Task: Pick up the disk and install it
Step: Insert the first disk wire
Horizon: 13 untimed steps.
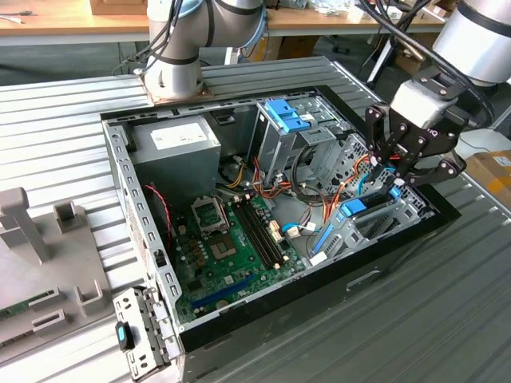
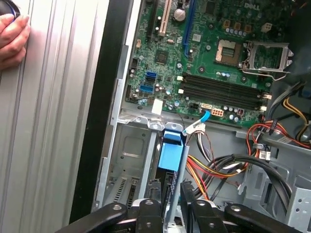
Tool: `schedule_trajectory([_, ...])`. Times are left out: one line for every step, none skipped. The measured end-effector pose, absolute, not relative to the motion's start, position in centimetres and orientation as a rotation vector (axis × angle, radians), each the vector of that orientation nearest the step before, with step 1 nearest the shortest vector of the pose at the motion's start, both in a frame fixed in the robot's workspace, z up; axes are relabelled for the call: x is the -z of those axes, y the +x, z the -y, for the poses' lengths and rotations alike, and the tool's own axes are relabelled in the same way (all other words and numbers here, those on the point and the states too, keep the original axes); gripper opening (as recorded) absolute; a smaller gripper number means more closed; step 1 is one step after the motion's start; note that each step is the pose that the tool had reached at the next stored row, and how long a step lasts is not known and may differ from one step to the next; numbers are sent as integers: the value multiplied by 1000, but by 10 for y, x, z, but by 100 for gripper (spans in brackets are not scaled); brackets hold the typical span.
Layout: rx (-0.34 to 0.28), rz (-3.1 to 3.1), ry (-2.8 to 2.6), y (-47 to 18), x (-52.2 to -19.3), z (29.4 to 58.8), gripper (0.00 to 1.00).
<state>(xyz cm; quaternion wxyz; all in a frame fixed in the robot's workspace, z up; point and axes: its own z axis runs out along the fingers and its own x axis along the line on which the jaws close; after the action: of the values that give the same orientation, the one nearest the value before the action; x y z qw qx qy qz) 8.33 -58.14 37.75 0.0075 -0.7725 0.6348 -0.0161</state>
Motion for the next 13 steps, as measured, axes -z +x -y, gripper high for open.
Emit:
schedule_trajectory([49, -1968, -2428, 83, -378, 580, 30])
schedule_trajectory([48, -1959, -2433, 84, -378, 580, 30])
schedule_trajectory([48, -1950, -2441, 84, -378, 579, 30])
schedule_trajectory([47, -1939, -2449, 84, -377, 578, 30])
schedule_trajectory([46, -1929, -2456, 84, -378, 578, 30])
schedule_trajectory([46, -1919, -2463, 84, -377, 577, 30])
schedule_trajectory([45, -1916, -2465, 84, -378, 577, 30])
schedule_trajectory([45, -1913, -2467, 84, -377, 576, 30])
schedule_trajectory([45, -1910, -2470, 85, -377, 576, 30])
schedule_trajectory([45, -1903, -2475, 89, -378, 576, 30])
schedule_trajectory([45, -1901, -2477, 96, -378, 576, 30])
schedule_trajectory([45, -1898, -2479, 103, -378, 575, 30])
schedule_trajectory([45, -1895, -2481, 106, -378, 573, 30])
